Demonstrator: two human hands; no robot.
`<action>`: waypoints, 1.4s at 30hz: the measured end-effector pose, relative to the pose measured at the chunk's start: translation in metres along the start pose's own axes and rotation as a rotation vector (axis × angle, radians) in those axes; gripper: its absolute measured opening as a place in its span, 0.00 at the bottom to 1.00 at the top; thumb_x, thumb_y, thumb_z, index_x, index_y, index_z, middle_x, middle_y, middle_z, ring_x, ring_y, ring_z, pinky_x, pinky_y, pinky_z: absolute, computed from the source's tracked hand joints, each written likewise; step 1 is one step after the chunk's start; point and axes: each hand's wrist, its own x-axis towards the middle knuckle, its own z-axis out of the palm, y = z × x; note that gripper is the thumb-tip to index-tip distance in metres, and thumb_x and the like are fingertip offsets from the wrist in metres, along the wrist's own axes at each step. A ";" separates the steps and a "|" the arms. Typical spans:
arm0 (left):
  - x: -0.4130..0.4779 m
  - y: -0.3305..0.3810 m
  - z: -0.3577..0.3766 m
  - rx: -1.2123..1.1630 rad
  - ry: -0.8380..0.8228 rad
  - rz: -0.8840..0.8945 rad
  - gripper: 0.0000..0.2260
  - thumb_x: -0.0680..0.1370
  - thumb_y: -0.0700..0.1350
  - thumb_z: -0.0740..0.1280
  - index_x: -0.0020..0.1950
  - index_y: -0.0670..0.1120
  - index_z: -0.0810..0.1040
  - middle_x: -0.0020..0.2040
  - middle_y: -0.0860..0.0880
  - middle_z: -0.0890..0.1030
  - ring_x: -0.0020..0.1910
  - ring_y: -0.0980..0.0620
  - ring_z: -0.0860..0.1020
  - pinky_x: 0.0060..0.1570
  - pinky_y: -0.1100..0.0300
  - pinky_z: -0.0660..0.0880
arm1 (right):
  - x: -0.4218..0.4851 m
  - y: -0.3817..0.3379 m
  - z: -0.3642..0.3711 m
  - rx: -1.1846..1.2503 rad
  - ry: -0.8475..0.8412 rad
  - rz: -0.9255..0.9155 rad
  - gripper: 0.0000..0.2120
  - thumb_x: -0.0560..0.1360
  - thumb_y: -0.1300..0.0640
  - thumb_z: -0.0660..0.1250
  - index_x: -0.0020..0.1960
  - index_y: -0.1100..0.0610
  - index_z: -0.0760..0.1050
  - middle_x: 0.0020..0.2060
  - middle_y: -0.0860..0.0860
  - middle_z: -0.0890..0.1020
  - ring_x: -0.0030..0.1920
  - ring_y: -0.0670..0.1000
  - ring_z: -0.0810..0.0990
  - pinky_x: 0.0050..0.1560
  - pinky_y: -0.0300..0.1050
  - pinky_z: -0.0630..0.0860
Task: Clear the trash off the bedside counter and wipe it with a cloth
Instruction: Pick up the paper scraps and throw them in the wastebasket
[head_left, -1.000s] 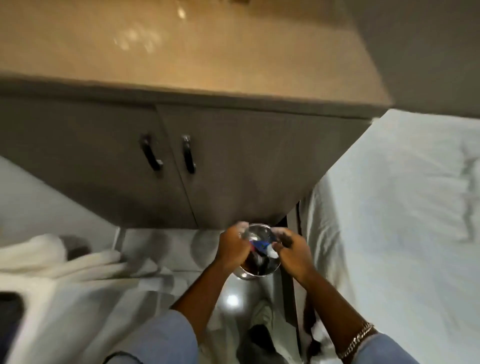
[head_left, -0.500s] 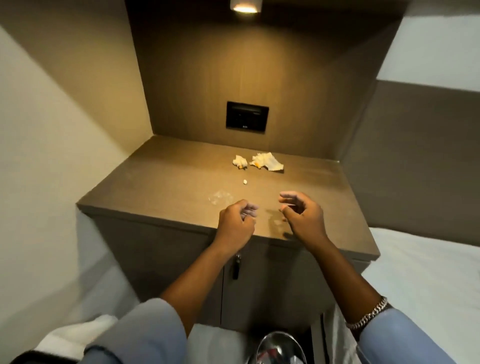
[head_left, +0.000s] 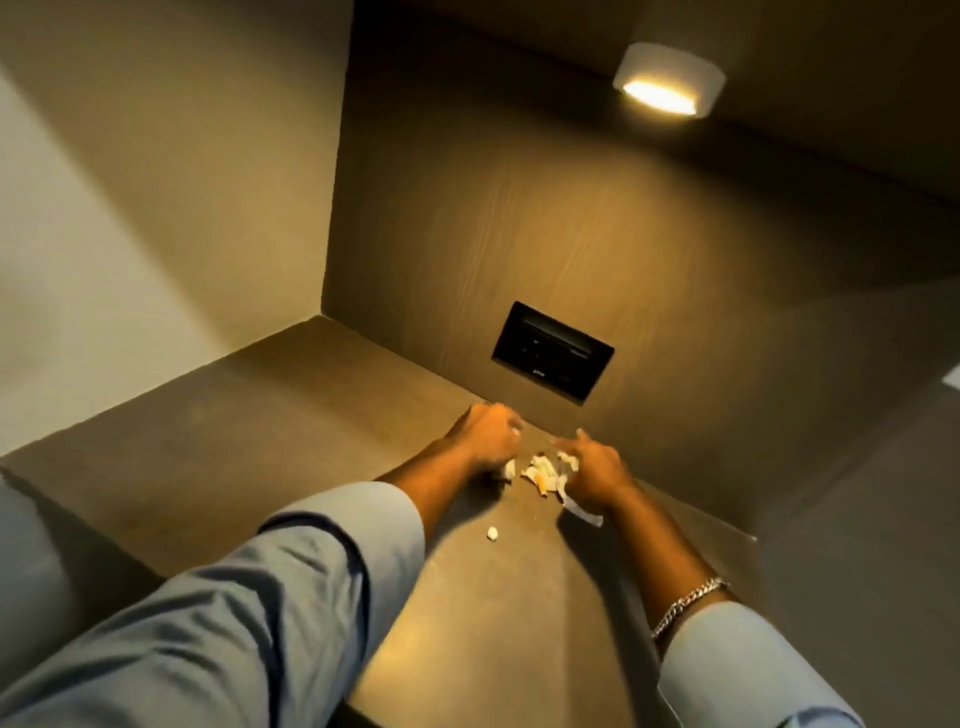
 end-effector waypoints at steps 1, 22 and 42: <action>0.010 0.000 0.006 0.070 -0.057 -0.022 0.13 0.77 0.42 0.64 0.61 0.45 0.80 0.60 0.42 0.81 0.59 0.43 0.78 0.61 0.49 0.77 | 0.009 0.001 0.002 -0.011 -0.017 -0.004 0.27 0.72 0.66 0.69 0.68 0.50 0.72 0.73 0.57 0.69 0.65 0.59 0.74 0.64 0.53 0.74; -0.032 0.002 0.006 -0.008 0.143 -0.086 0.04 0.73 0.38 0.68 0.41 0.43 0.82 0.46 0.42 0.84 0.45 0.47 0.80 0.47 0.53 0.80 | -0.092 0.016 0.010 0.250 0.432 0.132 0.10 0.79 0.55 0.64 0.57 0.55 0.78 0.54 0.51 0.78 0.48 0.47 0.74 0.46 0.40 0.71; -0.195 0.061 0.062 -0.742 -0.121 0.096 0.09 0.72 0.30 0.71 0.52 0.33 0.81 0.45 0.39 0.83 0.39 0.45 0.81 0.42 0.57 0.83 | -0.255 0.025 0.032 1.160 0.551 0.130 0.10 0.69 0.66 0.75 0.50 0.60 0.84 0.45 0.58 0.87 0.46 0.57 0.86 0.51 0.56 0.83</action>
